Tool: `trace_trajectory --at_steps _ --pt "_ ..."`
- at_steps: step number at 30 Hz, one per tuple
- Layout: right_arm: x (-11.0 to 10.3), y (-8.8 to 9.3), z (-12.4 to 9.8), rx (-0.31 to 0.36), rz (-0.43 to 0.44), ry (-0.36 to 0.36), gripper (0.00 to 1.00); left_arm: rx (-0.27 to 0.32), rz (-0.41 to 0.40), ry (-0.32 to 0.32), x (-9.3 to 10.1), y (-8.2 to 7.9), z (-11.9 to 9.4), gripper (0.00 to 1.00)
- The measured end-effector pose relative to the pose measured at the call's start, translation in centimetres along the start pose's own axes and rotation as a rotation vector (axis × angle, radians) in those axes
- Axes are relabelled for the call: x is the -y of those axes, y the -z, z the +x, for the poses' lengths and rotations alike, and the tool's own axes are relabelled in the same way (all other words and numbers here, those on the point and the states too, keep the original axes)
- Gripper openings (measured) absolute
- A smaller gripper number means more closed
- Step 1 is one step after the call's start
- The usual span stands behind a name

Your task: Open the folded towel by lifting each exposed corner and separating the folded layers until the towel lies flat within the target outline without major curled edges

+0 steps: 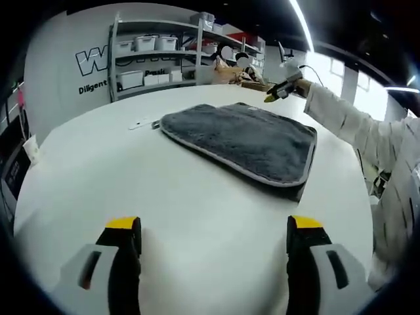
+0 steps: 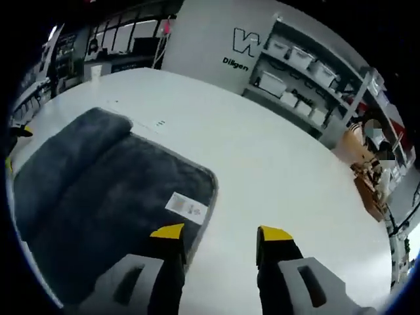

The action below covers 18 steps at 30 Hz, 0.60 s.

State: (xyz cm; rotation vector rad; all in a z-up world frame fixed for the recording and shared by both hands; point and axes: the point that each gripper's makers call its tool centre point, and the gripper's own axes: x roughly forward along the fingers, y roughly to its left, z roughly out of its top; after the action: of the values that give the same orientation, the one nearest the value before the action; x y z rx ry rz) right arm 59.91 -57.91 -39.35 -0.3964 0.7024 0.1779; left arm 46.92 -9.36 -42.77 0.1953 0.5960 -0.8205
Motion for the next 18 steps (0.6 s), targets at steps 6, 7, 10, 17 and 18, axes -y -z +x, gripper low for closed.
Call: trace_trajectory --at_steps 6,7,10,17,18 --pt "-1.1 1.9 0.2 -0.018 0.015 -0.057 0.21 -0.004 -0.001 -0.002 -0.1 0.0 0.0 0.91" --pt "-1.2 2.2 0.4 -0.024 0.019 -0.059 0.18 -0.003 -0.001 -0.002 -0.1 0.0 0.0 0.90" --pt "-1.6 3.2 0.9 -0.042 0.032 -0.085 0.13 -0.003 -0.004 -0.004 -0.2 0.0 0.0 0.90" --pt "-2.6 4.1 1.3 -0.049 0.057 -0.118 0.08 -0.007 -0.002 -0.004 -0.3 0.1 0.1 0.90" --pt "-2.5 4.2 1.4 -0.050 0.060 -0.120 0.07 -0.007 -0.003 -0.005 -0.3 0.1 0.0 0.90"
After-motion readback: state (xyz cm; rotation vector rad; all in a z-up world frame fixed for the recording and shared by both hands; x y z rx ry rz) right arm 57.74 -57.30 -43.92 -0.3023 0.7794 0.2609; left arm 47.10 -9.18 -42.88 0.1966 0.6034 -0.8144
